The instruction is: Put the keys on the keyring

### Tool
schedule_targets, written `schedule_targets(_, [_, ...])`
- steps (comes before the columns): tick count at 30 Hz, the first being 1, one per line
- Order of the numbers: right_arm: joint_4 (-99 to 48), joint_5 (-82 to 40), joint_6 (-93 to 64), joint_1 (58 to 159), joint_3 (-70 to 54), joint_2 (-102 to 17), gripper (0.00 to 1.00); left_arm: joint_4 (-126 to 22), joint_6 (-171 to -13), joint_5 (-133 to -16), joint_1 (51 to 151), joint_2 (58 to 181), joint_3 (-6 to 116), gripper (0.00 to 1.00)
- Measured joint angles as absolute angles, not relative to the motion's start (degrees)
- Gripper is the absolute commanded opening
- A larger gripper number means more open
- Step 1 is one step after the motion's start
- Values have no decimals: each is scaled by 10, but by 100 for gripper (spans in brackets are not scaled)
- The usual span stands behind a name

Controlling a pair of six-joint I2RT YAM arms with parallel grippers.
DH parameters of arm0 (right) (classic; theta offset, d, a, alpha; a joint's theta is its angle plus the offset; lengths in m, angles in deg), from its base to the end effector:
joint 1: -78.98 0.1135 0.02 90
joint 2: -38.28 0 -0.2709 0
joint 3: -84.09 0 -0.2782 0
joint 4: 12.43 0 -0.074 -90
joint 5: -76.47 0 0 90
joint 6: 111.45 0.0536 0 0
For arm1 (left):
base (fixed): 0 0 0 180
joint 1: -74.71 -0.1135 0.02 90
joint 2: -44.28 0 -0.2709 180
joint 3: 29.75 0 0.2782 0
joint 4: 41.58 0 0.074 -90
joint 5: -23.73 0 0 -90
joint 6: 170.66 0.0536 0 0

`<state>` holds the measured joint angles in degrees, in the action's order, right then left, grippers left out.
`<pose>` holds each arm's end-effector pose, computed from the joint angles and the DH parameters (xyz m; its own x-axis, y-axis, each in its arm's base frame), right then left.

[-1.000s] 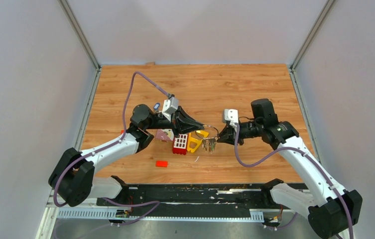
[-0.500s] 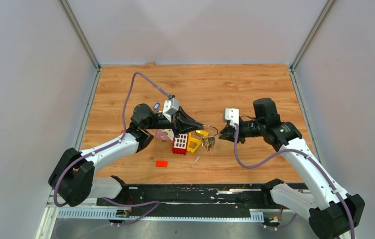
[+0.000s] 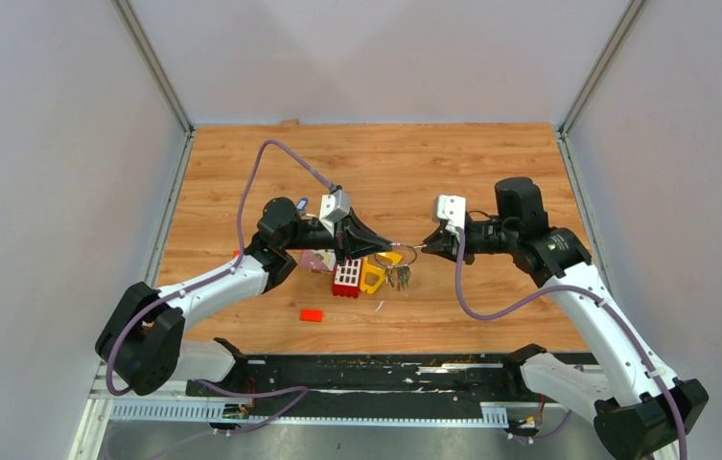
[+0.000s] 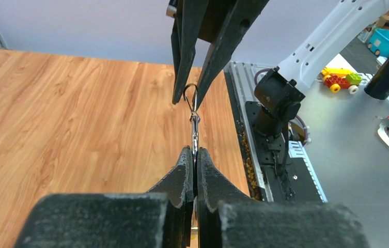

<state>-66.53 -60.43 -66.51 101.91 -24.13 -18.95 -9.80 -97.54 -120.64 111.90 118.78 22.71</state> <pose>0.1947 0.1249 0.3407 0.1412 -0.4654 -0.8738 -0.9694 0.1140 -0.2174 0.2200 -0.2216 0.2880 -0.1586 -0.0920 -0.9830 0.9868 -0.0490 -0.1546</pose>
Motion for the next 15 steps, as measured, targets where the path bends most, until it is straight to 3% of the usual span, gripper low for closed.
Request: schedule_targets(15, [-614,-614,-596,1038,-227,-243,10,-130,-969,-1202,1120,1206,227,0])
